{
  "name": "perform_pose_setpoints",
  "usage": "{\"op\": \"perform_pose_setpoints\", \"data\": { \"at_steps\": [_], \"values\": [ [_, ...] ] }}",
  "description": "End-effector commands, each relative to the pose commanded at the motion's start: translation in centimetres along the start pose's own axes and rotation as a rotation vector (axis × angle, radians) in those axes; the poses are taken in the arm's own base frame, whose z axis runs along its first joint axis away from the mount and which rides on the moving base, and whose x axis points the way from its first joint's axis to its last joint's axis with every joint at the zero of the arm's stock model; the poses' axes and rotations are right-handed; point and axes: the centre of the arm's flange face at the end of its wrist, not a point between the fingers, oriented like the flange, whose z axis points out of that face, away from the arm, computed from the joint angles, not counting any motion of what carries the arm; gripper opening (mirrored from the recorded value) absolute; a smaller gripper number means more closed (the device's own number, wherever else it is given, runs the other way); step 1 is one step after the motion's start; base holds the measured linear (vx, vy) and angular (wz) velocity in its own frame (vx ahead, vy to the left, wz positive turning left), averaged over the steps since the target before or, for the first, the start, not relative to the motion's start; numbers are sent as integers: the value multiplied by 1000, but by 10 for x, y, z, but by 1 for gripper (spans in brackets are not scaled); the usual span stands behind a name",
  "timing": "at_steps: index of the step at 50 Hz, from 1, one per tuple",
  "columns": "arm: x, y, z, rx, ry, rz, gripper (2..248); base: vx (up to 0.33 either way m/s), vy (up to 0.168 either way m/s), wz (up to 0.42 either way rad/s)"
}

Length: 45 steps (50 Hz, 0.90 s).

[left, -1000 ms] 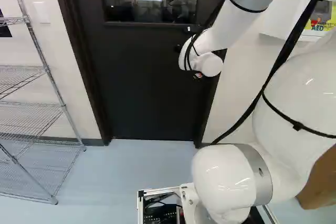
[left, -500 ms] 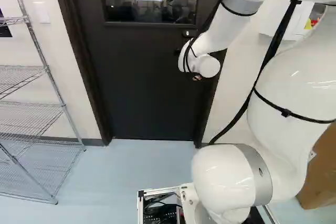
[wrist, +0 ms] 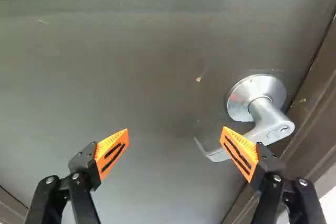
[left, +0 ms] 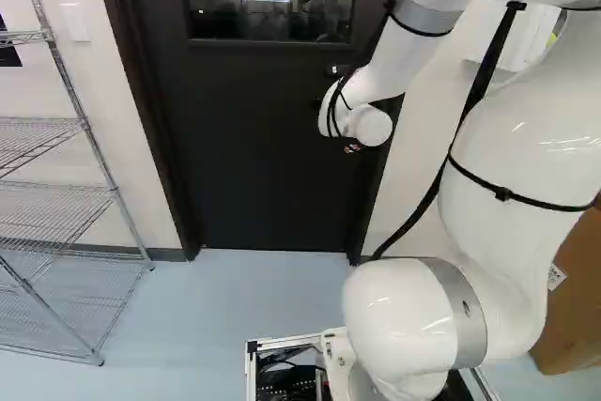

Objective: Open the door and move inside

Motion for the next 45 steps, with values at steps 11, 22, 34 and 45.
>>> {"op": "perform_pose_setpoints", "data": {
  "at_steps": [11,22,34,45],
  "values": [
    [-11,0,5,0,-25,0,247,0,0,0],
    [-21,1,12,-1,-49,0,247,0,0,0],
    [-32,7,33,-15,-72,3,247,0,0,0],
    [-41,8,47,-16,-91,3,247,0,0,0]
  ]
}}
